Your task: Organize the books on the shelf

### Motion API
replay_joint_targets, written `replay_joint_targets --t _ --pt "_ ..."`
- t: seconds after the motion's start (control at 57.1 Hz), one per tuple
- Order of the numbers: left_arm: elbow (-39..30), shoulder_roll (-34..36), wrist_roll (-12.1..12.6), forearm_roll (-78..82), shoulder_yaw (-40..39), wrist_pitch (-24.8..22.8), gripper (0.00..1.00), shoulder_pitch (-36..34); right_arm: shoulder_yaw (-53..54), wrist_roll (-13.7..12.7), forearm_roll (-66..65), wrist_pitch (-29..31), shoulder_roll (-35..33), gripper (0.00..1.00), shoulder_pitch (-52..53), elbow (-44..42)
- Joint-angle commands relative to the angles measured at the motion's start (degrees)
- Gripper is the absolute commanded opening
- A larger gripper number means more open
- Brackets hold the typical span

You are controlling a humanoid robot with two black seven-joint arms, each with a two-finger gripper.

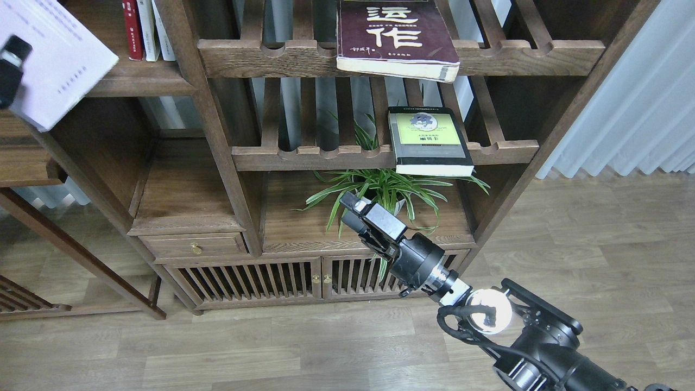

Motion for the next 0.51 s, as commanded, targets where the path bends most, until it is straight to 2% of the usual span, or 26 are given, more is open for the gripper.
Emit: replay_joint_targets --t 0.0,0.158,0.21,0.245,0.28,0.385,0.42,0.49 --pt "0.1 0.3 0.0 4.7 -0.3 0.0 0.0 -4.5 0.0 0.0 0.0 0.0 0.0 0.98 0.1 0.0" --pt "0.7 -0.2 -1.1 11.5 0.7 0.0 0.0 -8.7 0.0 0.0 0.0 0.0 0.1 0.98 0.1 0.0" --pt "1.5 -0.2 -2.3 13.8 0.9 0.0 0.0 -9.8 0.0 0.0 0.0 0.0 0.1 0.98 0.1 0.0" --pt "2.1 -0.3 -3.6 15.3 1.2 0.0 0.0 -10.3 0.0 0.0 0.0 0.0 0.1 0.98 0.0 0.0" --pt "3.3 -0.4 -6.3 18.3 1.7 0.0 0.0 -11.2 0.0 0.0 0.0 0.0 0.1 0.98 0.0 0.0" --pt "4.2 -0.2 -12.2 23.8 3.8 0.0 0.0 -12.1 0.0 0.0 0.0 0.0 0.1 0.98 0.1 0.0" --pt "4.2 0.0 -13.0 24.4 4.7 0.0 0.0 -12.1 0.0 0.0 0.0 0.0 0.1 0.98 0.1 0.0" --pt "4.9 0.3 -17.0 26.2 7.6 0.0 0.0 -12.1 0.0 0.0 0.0 0.0 0.1 0.98 0.1 0.0"
